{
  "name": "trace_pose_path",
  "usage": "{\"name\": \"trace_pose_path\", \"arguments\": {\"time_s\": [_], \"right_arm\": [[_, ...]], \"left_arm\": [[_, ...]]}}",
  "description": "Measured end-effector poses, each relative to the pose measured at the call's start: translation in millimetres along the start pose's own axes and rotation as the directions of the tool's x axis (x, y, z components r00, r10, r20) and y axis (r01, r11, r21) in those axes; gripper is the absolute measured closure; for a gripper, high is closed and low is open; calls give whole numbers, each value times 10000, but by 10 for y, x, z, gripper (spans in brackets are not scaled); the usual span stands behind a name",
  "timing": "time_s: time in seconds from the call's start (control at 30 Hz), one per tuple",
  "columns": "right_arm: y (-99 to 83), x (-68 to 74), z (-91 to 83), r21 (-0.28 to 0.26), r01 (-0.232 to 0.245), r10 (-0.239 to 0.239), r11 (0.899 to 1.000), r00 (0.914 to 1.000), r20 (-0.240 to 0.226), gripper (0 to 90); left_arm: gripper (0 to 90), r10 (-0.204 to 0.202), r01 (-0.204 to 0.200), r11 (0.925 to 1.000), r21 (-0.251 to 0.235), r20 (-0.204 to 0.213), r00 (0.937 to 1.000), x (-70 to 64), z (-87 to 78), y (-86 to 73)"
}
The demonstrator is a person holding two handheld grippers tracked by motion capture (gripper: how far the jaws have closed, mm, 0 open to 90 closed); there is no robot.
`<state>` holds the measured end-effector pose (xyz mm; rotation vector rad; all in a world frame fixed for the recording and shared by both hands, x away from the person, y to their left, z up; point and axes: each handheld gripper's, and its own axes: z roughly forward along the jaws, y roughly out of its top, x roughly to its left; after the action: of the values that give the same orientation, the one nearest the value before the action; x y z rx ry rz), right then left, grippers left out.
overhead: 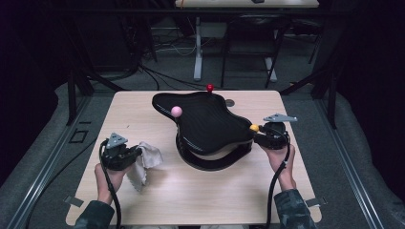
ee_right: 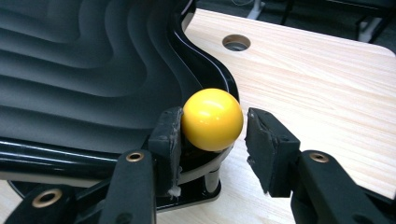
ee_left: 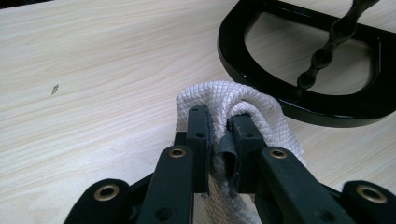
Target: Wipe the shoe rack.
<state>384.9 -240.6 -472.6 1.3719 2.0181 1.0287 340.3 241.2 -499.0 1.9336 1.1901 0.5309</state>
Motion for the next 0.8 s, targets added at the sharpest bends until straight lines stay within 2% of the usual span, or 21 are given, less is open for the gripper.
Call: {"name": "trace_pose_path", "arguments": {"time_s": [0.1,0.2,0.5,0.6,0.73,0.8], "right_arm": [[31,34,-37,250,28,-33,9997,9998,216,574],[37,28,-47,349,-158,155,9993,9998,89,595],[52,20,-33,379,-59,55,9993,9999,117,600],[64,45,-38,448,-24,7,9990,9993,362,603],[74,49,-76,723,-94,62,9973,9990,448,605],[71,37,-87,766,-182,165,9969,9996,228,623]], "left_arm": [[805,-7,6,10000,-51,-31,10000,6,-10,1],[807,-53,52,9999,-95,-72,10000,13,-21,2],[808,-76,75,9998,-175,-35,10000,14,-32,2],[809,-63,63,9998,-198,6,10000,5,-41,2],[809,-30,31,9999,-163,22,10000,2,-38,4],[809,-68,69,9997,-219,6,10000,2,-37,7]]}}
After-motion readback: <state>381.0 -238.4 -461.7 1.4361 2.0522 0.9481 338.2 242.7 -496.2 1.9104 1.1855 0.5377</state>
